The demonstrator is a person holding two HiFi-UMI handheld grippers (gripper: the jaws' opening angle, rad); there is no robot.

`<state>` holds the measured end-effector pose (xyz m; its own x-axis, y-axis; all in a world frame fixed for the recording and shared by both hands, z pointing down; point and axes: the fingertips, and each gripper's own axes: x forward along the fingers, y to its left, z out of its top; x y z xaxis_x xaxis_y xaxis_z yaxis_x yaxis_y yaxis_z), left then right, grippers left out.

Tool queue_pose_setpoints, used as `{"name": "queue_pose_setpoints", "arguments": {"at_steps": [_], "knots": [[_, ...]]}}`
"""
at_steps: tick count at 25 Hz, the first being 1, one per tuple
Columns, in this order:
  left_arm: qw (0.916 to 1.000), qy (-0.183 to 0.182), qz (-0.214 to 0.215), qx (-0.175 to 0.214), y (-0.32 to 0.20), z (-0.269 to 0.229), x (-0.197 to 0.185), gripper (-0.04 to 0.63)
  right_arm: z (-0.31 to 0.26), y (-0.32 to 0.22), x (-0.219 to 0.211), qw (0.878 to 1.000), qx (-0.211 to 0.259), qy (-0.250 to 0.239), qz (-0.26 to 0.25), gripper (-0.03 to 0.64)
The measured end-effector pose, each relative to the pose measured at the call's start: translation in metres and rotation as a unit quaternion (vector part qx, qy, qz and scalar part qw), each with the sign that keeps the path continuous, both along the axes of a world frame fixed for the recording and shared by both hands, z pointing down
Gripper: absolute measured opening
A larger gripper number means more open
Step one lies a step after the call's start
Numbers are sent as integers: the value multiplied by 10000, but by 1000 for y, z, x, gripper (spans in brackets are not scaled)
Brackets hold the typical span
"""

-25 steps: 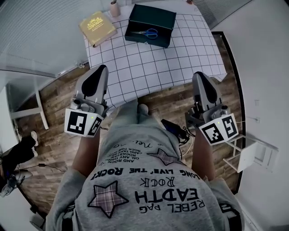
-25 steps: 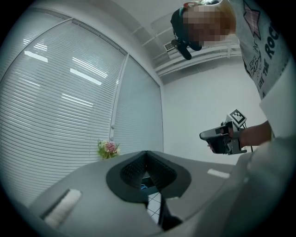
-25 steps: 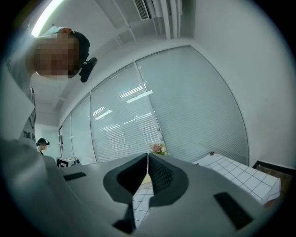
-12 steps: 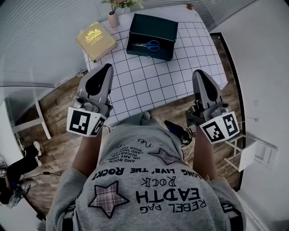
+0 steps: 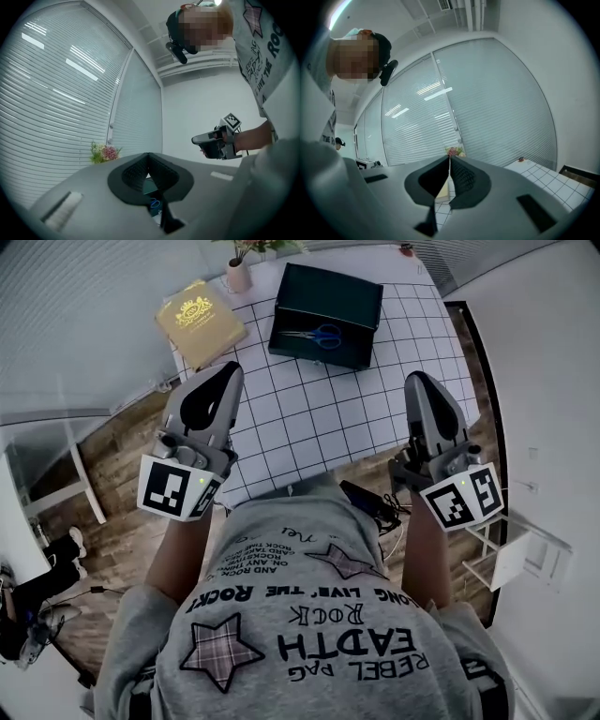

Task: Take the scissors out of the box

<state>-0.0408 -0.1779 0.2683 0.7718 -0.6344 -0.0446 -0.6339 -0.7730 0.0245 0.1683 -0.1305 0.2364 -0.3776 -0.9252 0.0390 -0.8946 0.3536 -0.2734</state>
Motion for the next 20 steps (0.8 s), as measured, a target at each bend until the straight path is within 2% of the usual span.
{"name": "queue_pose_setpoints", "arguments": {"at_steps": [11,20], "knots": [[9988,9,-460,-151,-19,7,5,9,15,-41,7,9987,-178,117,-469,15],[9983,65,-567,-102,-34,12,12,9,30,-59,11,9976,-253,264,-588,15]]}}
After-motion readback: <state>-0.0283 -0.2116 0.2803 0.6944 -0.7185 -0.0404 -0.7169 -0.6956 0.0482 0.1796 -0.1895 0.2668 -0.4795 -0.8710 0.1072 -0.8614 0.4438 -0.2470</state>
